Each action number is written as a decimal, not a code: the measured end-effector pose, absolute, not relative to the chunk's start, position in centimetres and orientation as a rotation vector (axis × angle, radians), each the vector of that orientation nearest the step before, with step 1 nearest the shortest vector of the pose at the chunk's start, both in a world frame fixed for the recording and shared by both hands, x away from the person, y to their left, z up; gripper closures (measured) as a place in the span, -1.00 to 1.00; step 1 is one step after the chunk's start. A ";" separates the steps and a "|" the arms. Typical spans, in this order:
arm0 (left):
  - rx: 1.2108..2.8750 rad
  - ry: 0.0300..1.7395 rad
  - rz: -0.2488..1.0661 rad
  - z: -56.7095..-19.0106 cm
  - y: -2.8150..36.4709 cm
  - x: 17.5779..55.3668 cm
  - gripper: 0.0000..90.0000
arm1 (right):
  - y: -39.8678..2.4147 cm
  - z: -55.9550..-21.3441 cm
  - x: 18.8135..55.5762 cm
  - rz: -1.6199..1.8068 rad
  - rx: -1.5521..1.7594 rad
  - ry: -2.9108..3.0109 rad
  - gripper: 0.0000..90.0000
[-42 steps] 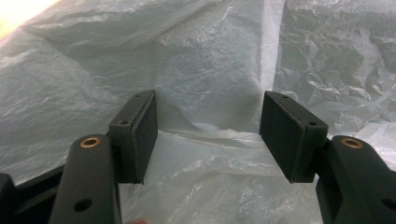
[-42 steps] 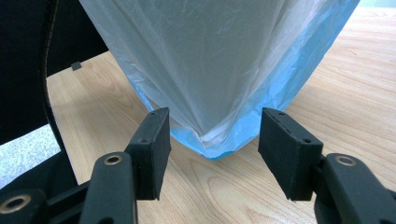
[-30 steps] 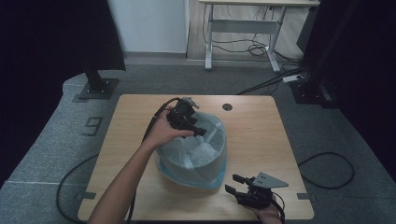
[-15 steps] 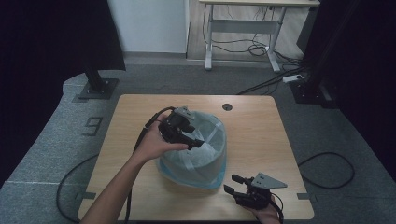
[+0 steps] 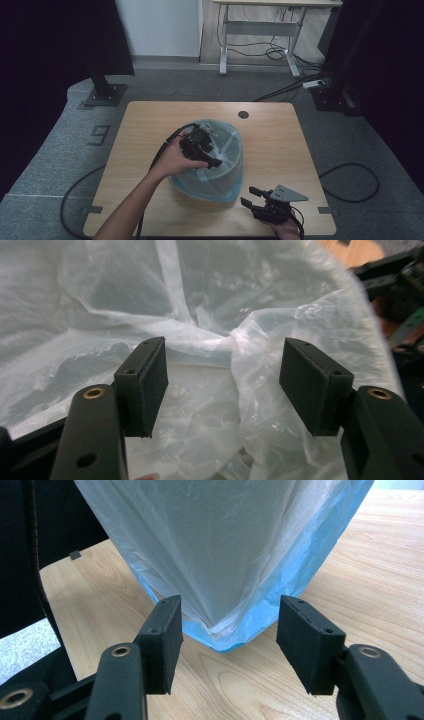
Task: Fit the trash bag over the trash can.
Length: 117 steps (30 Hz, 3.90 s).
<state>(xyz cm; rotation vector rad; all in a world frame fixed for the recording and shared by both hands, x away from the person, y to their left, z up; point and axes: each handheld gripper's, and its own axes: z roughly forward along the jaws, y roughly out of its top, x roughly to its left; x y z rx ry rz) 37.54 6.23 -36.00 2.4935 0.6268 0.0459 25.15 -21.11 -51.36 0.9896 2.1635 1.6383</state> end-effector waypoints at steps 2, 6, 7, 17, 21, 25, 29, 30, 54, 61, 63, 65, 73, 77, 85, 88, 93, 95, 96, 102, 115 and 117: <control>2.510 0.629 0.053 -36.2 6.0 37.6 -0.21 | -21.1 -51.4 25.2 1.637 0.989 2.164 -0.05; 2.564 0.630 0.052 -36.7 5.3 37.7 -0.22 | -21.1 -51.4 25.2 1.637 0.990 2.163 -0.05; 2.595 0.632 0.052 -36.9 5.0 37.8 -0.22 | -21.2 -51.4 25.2 1.636 0.991 2.162 -0.05; 2.520 0.638 0.032 -35.6 6.4 37.7 -0.23 | -21.5 -51.3 25.1 1.637 0.999 2.152 -0.04; 2.450 0.643 0.039 -34.3 8.1 37.5 -0.23 | -21.5 -51.3 25.1 1.639 0.999 2.147 -0.04; 2.417 0.679 0.072 -33.1 10.5 37.7 -0.23 | -21.6 -51.2 25.2 1.639 1.001 2.142 -0.04; 2.433 0.704 0.101 -33.4 12.0 37.7 -0.22 | -21.5 -51.3 25.2 1.636 1.001 2.145 -0.04; 2.433 0.704 0.101 -33.4 12.0 37.7 -0.21 | -21.5 -51.3 25.2 1.636 1.001 2.145 -0.04; 2.660 0.744 0.077 -36.2 10.7 39.0 -0.25 | -22.3 -51.2 25.3 1.666 1.030 2.129 -0.05; 2.677 0.734 0.074 -36.2 10.6 38.9 -0.24 | -22.3 -51.3 25.4 1.665 1.032 2.130 -0.05; 2.666 0.730 0.083 -36.1 10.7 38.9 -0.24 | -22.3 -51.2 25.4 1.665 1.031 2.129 -0.05; 2.649 0.726 0.088 -36.0 10.8 38.8 -0.25 | -22.3 -51.3 25.4 1.663 1.031 2.127 -0.05; 2.395 0.693 0.118 -34.0 13.1 37.5 -0.27 | -22.5 -51.2 25.4 1.663 1.034 2.119 -0.05; 2.348 0.690 0.141 -33.7 14.2 36.8 -0.28 | -22.4 -51.2 25.3 1.653 1.019 2.129 -0.05; 2.253 0.696 0.171 -34.3 16.9 34.8 -0.28 | -22.4 -51.3 25.4 1.643 1.027 2.127 -0.05; 2.225 0.709 0.174 -34.6 17.7 34.5 -0.29 | -22.5 -51.3 25.4 1.635 1.030 2.123 -0.05; 2.139 0.719 0.180 -35.1 19.8 33.5 -0.29 | -22.6 -51.6 25.5 1.599 1.035 2.130 -0.06; 2.118 0.712 0.180 -35.2 20.3 33.1 -0.29 | -22.7 -51.7 25.5 1.597 1.041 2.134 -0.06; 2.109 0.710 0.181 -35.3 20.6 32.9 -0.29 | -22.7 -51.8 25.6 1.594 1.042 2.140 -0.06; 2.082 0.715 0.206 -35.8 21.5 31.9 -0.29 | -22.7 -51.9 25.7 1.587 1.049 2.148 -0.07; 2.076 0.759 0.219 -39.6 23.7 29.6 -0.29 | -22.8 -52.0 25.7 1.580 1.058 2.162 -0.08; 2.067 0.777 0.201 -40.5 24.1 29.6 -0.29 | -22.7 -52.1 25.7 1.578 1.057 2.164 -0.08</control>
